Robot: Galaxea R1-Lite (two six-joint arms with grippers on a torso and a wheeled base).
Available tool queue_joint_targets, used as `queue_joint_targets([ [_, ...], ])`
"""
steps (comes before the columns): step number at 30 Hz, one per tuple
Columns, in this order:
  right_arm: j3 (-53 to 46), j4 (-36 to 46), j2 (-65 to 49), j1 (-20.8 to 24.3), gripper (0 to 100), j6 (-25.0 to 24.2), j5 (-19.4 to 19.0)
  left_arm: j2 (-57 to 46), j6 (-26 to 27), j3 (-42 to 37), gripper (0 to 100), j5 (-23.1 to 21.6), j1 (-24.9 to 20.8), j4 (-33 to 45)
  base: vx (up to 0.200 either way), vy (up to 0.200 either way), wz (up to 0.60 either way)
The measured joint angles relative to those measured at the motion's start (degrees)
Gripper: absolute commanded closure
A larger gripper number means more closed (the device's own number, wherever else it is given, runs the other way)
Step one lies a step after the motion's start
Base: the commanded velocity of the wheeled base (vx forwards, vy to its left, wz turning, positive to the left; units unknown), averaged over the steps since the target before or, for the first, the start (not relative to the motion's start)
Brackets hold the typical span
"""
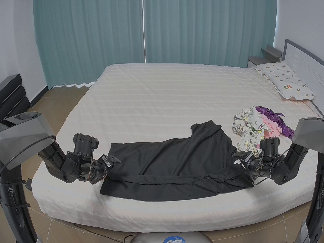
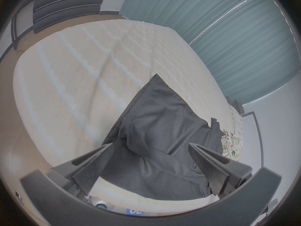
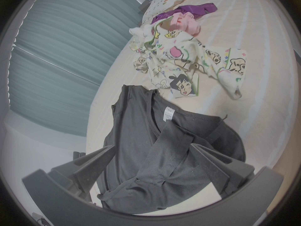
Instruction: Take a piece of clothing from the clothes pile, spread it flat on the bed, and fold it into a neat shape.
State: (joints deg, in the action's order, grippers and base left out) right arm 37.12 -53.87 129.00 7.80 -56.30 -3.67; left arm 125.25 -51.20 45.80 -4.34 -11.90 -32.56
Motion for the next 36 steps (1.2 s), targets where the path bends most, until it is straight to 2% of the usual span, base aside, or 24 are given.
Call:
queue_joint_targets([
  [3, -0.49, 0.89, 0.38, 1.82, 0, -0.09, 1.38, -0.05, 0.0, -0.71, 0, -0.41, 0.05, 0.0, 0.0, 0.0, 0.0],
  [10, -1.27, 1.13, 0.85, 3.77, 0, -0.13, 1.89, -0.06, -0.04, -1.48, 0, -0.44, 0.02, -0.01, 0.0, 0.0, 0.0],
  [19, -5.01, 0.3, -0.28, 4.02, 0, -0.13, 2.08, -0.06, -0.01, -1.78, 0, -0.41, 0.11, -0.01, 0.0, 0.0, 0.0],
  [25, -6.47, -1.28, -0.15, 4.66, 0, -0.06, 5.11, -0.06, -0.01, -1.87, 0, -0.39, 0.11, -0.01, 0.0, 0.0, 0.0],
  [31, -5.88, -1.41, 1.24, 5.17, 0, -0.13, 6.12, -0.06, -0.01, -1.79, 0, -0.41, 0.11, -0.01, 0.0, 0.0, 0.0],
  [32, -5.68, -1.55, 1.56, 5.39, 100, -0.15, 6.68, -0.06, -0.01, -1.79, 0, -0.41, 0.11, -0.01, 0.0, 0.0, 0.0],
  [36, -4.55, -4.13, 3.33, 6.12, 100, -0.22, 9.61, -0.06, -0.01, -1.76, 0, -0.41, 0.2, -0.01, 0.0, 0.0, 0.0],
])
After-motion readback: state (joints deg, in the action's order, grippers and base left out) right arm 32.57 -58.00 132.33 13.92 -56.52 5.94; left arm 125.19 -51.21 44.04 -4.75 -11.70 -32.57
